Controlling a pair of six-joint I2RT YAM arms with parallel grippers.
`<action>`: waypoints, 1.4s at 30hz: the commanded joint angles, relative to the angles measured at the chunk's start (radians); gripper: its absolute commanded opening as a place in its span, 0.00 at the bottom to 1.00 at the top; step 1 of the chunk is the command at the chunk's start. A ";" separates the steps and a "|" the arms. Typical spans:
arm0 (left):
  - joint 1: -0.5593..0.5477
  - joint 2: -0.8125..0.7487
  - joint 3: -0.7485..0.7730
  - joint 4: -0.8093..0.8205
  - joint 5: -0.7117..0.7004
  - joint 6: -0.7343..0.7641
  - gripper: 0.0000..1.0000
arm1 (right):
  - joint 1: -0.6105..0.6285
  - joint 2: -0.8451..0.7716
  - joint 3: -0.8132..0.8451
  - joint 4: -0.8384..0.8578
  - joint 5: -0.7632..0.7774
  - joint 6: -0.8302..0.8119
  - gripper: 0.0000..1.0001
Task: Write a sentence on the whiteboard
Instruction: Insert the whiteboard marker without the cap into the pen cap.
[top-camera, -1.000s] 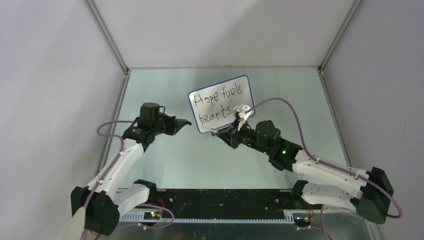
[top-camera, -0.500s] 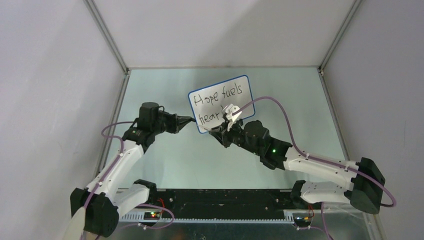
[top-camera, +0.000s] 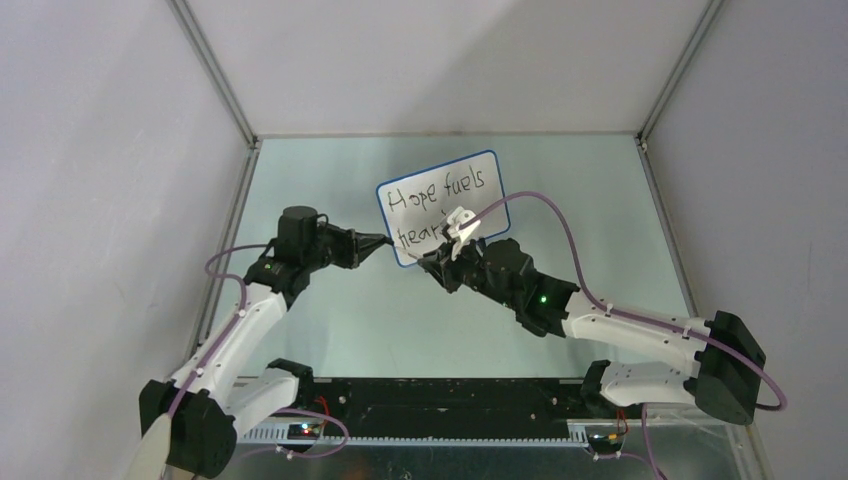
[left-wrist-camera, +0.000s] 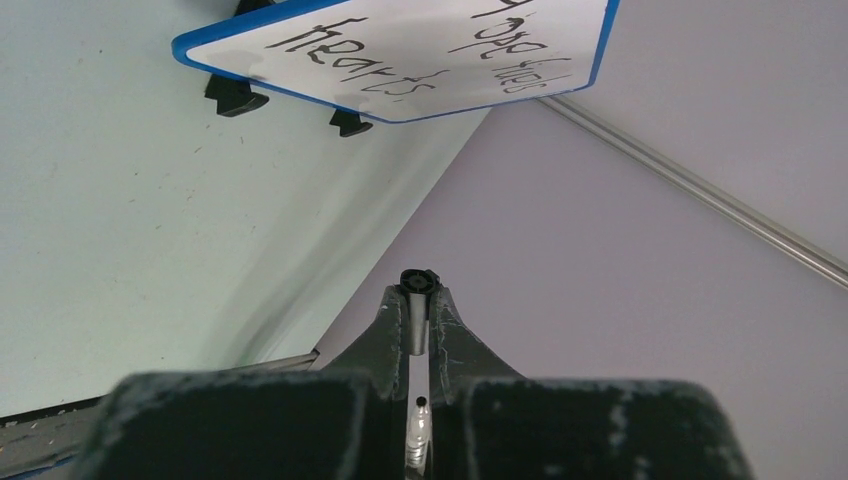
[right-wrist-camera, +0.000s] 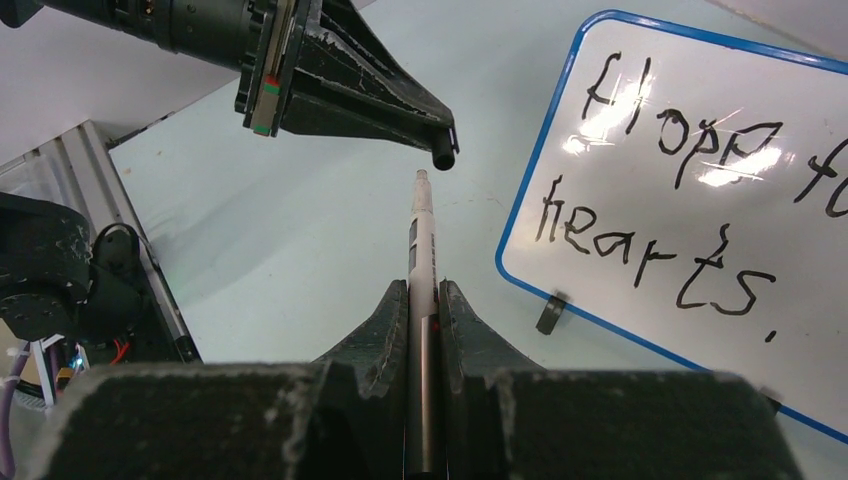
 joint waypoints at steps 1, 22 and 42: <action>-0.009 -0.027 -0.009 0.028 0.026 -0.018 0.00 | -0.009 0.006 0.047 0.029 0.017 -0.008 0.00; -0.023 -0.059 -0.014 0.024 0.025 -0.033 0.00 | -0.020 0.015 0.047 0.038 0.010 -0.007 0.00; -0.051 -0.052 -0.019 0.041 0.014 -0.044 0.00 | -0.025 0.022 0.051 0.038 0.007 -0.008 0.00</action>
